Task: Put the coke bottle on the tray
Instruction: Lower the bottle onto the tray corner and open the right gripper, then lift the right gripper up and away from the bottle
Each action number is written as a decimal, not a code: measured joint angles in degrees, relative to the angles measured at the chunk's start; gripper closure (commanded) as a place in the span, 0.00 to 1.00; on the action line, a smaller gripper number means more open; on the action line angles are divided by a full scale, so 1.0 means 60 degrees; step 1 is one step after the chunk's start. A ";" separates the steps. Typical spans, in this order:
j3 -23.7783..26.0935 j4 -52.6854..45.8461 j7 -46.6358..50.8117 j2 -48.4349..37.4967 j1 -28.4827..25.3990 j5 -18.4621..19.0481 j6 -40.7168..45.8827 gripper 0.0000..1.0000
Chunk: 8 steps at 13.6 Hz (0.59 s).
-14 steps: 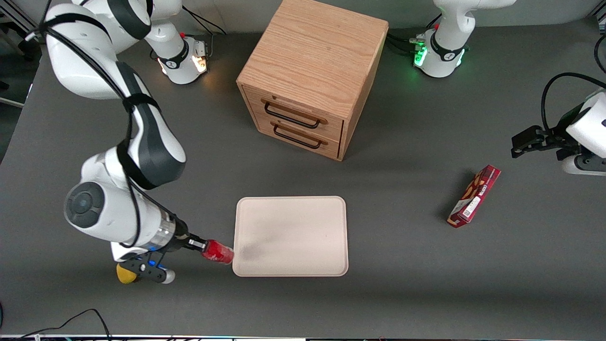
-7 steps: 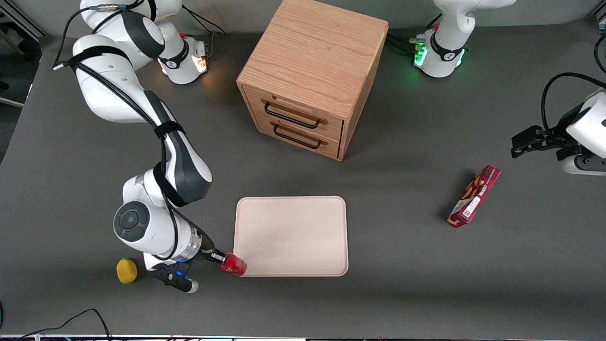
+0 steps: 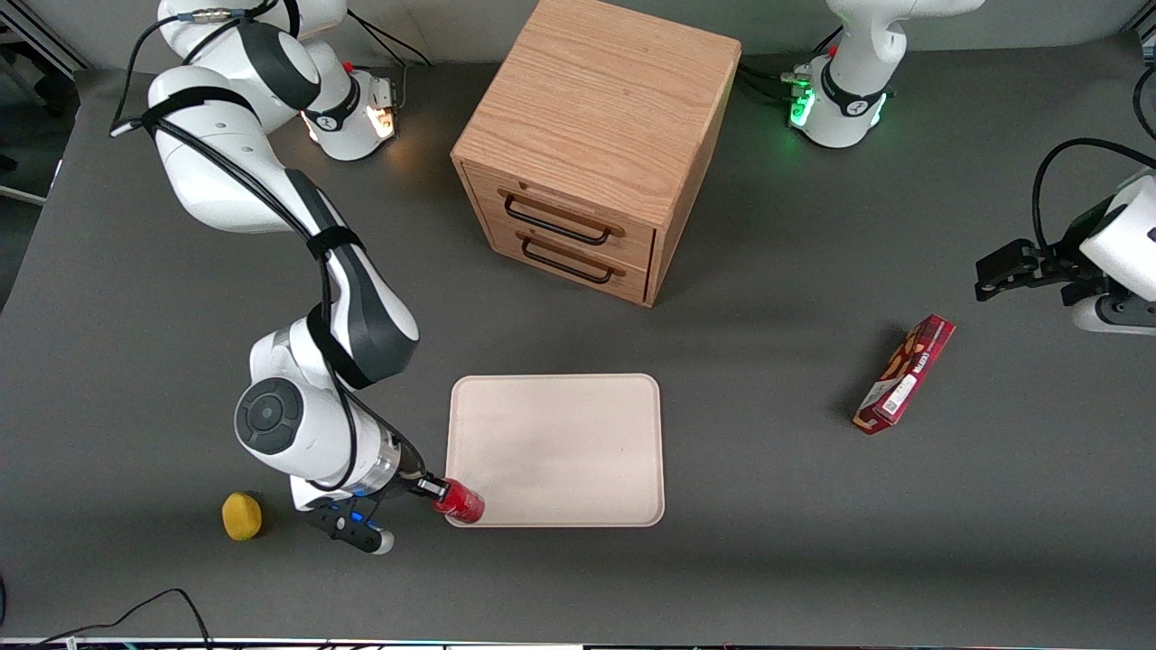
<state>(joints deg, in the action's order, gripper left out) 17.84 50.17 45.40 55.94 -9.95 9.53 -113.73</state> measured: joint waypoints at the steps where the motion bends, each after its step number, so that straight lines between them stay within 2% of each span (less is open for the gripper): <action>1: 0.0034 0.0001 0.0024 0.0004 -0.0011 0.0000 0.0122 1.00; 3: 0.0063 -0.0002 0.0035 0.0004 -0.0012 0.0067 0.0490 1.00; 5: 0.0111 -0.0001 0.0046 0.0008 -0.0009 0.0444 0.0728 1.00; 7: 0.0186 0.0000 0.0054 0.0017 -0.0010 0.0542 0.0764 0.00; 8: 0.0214 -0.0001 0.0062 0.0018 -0.0010 0.0549 0.0764 0.00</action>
<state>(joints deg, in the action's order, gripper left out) 19.13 50.16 45.78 56.05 -10.01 12.82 -109.15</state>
